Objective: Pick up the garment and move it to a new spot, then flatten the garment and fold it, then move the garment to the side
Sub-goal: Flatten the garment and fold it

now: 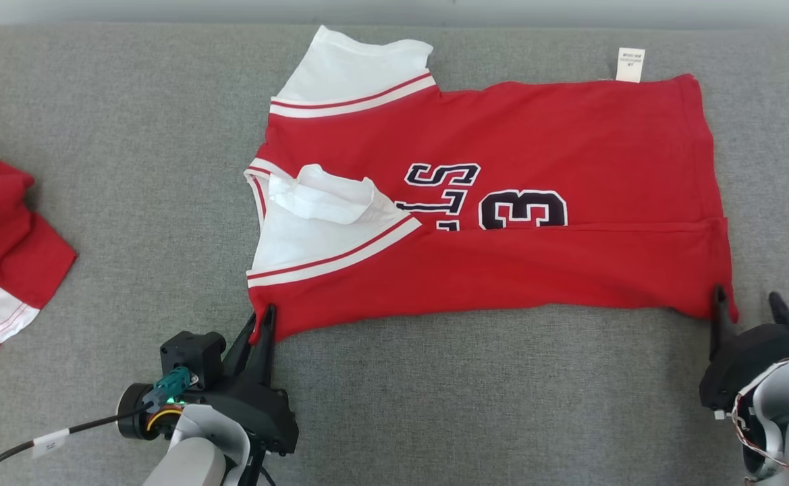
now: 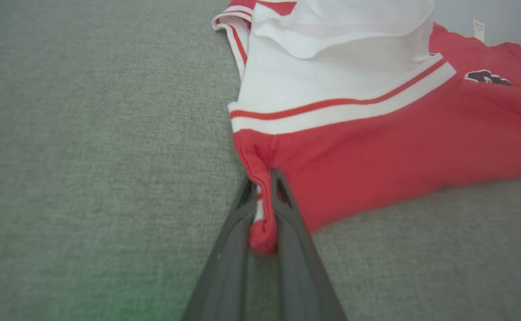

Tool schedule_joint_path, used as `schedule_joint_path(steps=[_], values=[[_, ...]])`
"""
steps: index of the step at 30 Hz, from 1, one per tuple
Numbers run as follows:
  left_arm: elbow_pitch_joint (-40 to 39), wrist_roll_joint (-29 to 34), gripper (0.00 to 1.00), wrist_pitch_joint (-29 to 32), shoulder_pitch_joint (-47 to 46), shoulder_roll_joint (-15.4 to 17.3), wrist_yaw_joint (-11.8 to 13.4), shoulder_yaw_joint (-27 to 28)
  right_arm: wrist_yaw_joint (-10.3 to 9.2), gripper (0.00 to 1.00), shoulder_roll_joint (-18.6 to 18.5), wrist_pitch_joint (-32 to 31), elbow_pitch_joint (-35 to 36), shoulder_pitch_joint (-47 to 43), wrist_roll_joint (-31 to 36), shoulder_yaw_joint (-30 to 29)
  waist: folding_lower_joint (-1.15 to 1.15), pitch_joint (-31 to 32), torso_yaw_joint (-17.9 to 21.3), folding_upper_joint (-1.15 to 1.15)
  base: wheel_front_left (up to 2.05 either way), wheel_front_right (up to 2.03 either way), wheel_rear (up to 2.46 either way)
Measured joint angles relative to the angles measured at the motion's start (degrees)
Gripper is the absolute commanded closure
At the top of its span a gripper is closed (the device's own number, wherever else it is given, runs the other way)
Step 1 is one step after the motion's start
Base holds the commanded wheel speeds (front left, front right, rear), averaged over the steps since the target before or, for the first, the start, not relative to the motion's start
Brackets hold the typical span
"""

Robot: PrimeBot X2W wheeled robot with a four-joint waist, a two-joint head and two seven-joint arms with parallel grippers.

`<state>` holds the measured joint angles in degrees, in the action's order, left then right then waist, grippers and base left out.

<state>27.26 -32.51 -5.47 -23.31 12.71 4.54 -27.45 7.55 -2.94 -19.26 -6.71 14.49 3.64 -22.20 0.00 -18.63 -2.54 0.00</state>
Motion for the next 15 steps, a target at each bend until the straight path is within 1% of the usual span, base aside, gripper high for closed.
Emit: schedule_joint_path(steps=[6,7,8,15], values=[[-0.23,-0.12,1.0,-0.21,-0.25,-0.11,-0.1,-0.26,-0.01,0.0,-0.14,-2.68,-4.75,1.95,0.44,1.38,0.0,-0.78,-0.52,-0.01,0.0,0.0,0.0],[-0.21,-0.12,1.0,-0.46,-0.26,-0.13,-0.11,-0.32,-0.08,0.51,-0.15,-2.96,-5.23,2.2,0.42,1.6,0.0,-0.83,-0.58,-0.01,0.0,0.0,0.0],[-0.16,-0.12,1.0,-0.53,-0.27,-0.14,-0.15,-0.34,-0.15,1.0,-0.2,-2.96,-5.57,2.4,0.34,1.78,0.0,-0.83,-0.59,0.0,0.0,0.0,0.0],[0.42,-0.97,1.0,-1.2,0.25,0.1,-1.08,-0.67,-0.08,1.0,-0.07,-2.9,-6.7,2.14,-0.22,2.48,0.01,0.65,-0.41,0.0,0.0,0.0,0.0]])
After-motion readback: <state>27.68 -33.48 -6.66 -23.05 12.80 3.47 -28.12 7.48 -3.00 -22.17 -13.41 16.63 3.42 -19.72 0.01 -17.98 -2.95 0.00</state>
